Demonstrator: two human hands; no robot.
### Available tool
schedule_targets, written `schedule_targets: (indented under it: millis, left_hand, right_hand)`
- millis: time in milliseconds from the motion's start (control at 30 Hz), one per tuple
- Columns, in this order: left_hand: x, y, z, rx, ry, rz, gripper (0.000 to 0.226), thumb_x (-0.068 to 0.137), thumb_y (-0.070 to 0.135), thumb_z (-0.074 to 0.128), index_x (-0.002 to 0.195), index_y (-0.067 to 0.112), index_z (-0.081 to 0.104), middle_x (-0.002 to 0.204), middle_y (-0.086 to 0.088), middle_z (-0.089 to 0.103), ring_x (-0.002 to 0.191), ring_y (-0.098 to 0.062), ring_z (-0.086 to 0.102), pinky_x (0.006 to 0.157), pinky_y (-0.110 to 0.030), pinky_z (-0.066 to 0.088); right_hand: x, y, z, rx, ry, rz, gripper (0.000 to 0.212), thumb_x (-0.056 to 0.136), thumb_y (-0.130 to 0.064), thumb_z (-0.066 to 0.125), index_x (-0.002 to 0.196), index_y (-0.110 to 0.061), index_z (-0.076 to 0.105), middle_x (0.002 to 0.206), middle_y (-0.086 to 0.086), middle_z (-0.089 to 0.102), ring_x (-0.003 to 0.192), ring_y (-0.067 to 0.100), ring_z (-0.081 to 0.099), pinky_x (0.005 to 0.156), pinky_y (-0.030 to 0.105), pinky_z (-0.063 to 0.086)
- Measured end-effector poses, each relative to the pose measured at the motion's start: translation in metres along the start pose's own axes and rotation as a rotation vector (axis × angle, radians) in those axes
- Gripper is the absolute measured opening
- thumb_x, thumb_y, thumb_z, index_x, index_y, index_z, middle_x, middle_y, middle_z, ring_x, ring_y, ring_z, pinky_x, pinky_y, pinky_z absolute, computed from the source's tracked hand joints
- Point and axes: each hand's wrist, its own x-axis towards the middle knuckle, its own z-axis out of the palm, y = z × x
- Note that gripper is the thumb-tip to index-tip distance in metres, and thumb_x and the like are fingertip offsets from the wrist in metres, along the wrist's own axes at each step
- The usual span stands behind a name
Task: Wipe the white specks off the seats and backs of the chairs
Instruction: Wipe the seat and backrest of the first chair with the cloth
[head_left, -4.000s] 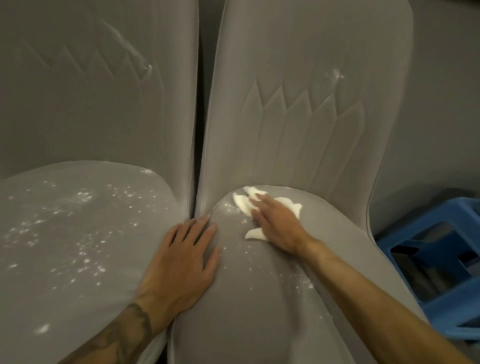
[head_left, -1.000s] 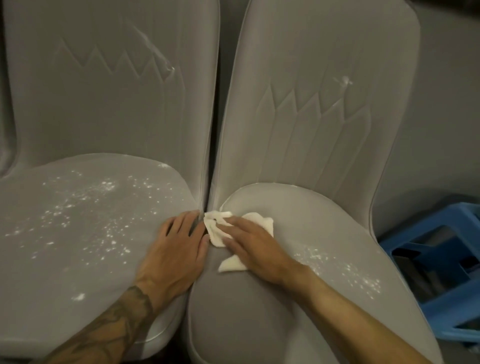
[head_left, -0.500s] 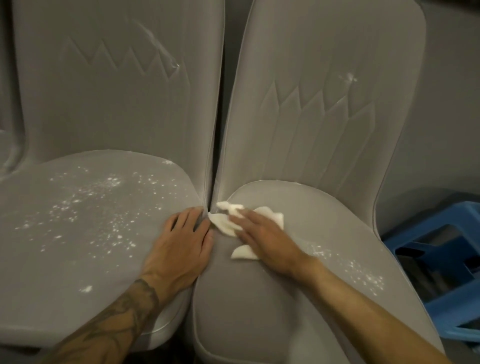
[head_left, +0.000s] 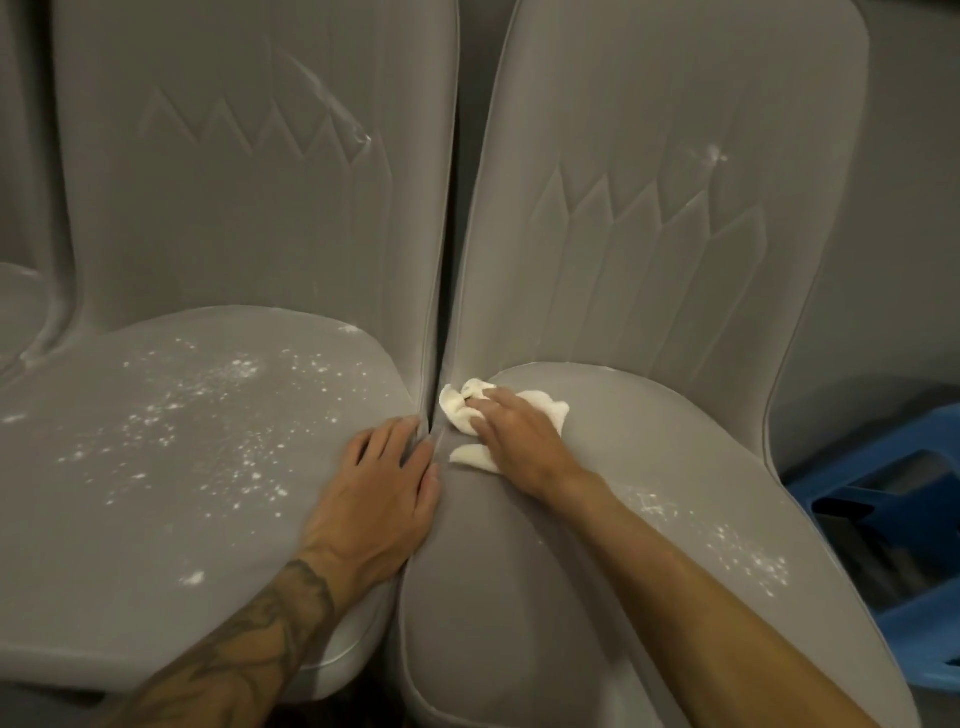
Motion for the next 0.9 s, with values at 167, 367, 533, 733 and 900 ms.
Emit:
schedule_targets:
  millis: [167,367,533,733,900]
  left_hand:
    - [0.000,-0.002,0.003,0.020,0.008,0.015,0.051,0.106,0.037,0.026,0.131,0.016,0.064,0.143,-0.012,0.058,0.130,-0.027,0.054,0.108,-0.045,0.045]
    - [0.001,-0.002,0.002,0.025,-0.017,0.002,0.059,0.105,0.041,0.019,0.137,0.016,0.063,0.145,-0.011,0.057,0.132,-0.026,0.053,0.110,-0.044,0.044]
    - [0.002,-0.001,0.002,0.036,-0.031,0.018,0.064,0.105,0.040,0.010,0.147,0.018,0.052,0.153,-0.009,0.049,0.138,-0.025,0.047,0.114,-0.043,0.037]
    - [0.001,-0.001,-0.001,0.033,-0.025,0.007,0.057,0.104,0.038,0.024,0.135,0.014,0.065,0.144,-0.013,0.058,0.131,-0.029,0.055,0.108,-0.045,0.045]
    - [0.001,-0.002,0.002,0.005,-0.013,0.020,0.052,0.104,0.036,0.023,0.132,0.016,0.062,0.141,-0.011,0.058,0.128,-0.026,0.054,0.109,-0.044,0.043]
  right_hand:
    - [-0.029,-0.007,0.010,0.084,0.024,-0.097,0.033,0.105,-0.029,0.043,0.125,-0.014,0.064,0.131,0.006,0.060,0.119,0.025,0.053,0.105,0.035,0.038]
    - [0.000,-0.007,0.000,0.024,0.003,-0.011,0.036,0.104,-0.032,0.042,0.116,-0.008,0.066,0.127,0.009,0.060,0.115,0.027,0.057,0.101,0.039,0.040]
    - [-0.045,-0.010,0.005,0.135,0.003,-0.180,0.035,0.105,-0.032,0.042,0.124,-0.014,0.066,0.135,0.007,0.060,0.124,0.017,0.050,0.113,0.014,0.024]
    - [-0.002,0.008,-0.011,0.048,-0.014,-0.052,0.038,0.102,-0.036,0.049,0.128,-0.012,0.064,0.140,0.009,0.056,0.132,0.024,0.049,0.111,0.031,0.032]
    - [-0.040,-0.015,0.005,0.143,-0.044,-0.105,0.046,0.102,-0.039,0.038,0.134,-0.016,0.061,0.143,0.007,0.054,0.133,0.019,0.046,0.116,0.018,0.023]
